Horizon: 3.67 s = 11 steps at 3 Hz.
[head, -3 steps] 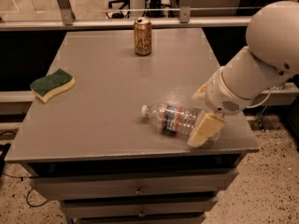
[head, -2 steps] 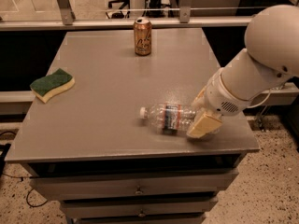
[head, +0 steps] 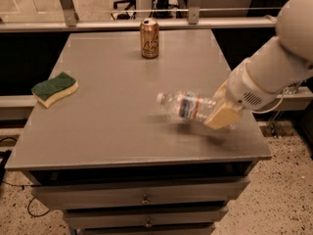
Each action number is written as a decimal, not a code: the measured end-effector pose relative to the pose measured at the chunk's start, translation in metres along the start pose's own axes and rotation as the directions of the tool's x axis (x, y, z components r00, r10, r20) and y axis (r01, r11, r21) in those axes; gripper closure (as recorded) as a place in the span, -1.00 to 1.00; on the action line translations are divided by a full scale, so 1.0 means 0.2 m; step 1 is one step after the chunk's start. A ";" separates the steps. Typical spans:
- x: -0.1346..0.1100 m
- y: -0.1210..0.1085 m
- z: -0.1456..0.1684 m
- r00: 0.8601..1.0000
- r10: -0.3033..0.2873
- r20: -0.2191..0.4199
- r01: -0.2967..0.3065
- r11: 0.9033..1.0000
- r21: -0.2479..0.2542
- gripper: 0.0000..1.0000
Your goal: Move water bottle near orange can
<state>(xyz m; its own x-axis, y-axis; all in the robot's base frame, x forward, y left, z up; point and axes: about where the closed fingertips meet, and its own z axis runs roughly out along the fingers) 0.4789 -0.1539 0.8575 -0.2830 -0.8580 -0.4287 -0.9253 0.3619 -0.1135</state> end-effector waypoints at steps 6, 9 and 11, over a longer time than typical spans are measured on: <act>-0.12 -0.94 -0.28 0.943 0.261 0.205 -0.320 0.879 0.354 1.00; -0.32 -1.35 0.12 0.917 0.364 0.164 -0.399 0.859 0.322 1.00; -0.44 -1.38 0.31 0.903 0.407 0.137 -0.429 0.871 0.239 1.00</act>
Offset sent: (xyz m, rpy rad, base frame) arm 0.0222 -0.0225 0.0373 0.0217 -0.0685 -0.0703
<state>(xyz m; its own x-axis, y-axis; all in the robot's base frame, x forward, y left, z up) 0.7745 -0.1548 0.8714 -0.5978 -0.5777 -0.5558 -0.6243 0.7704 -0.1292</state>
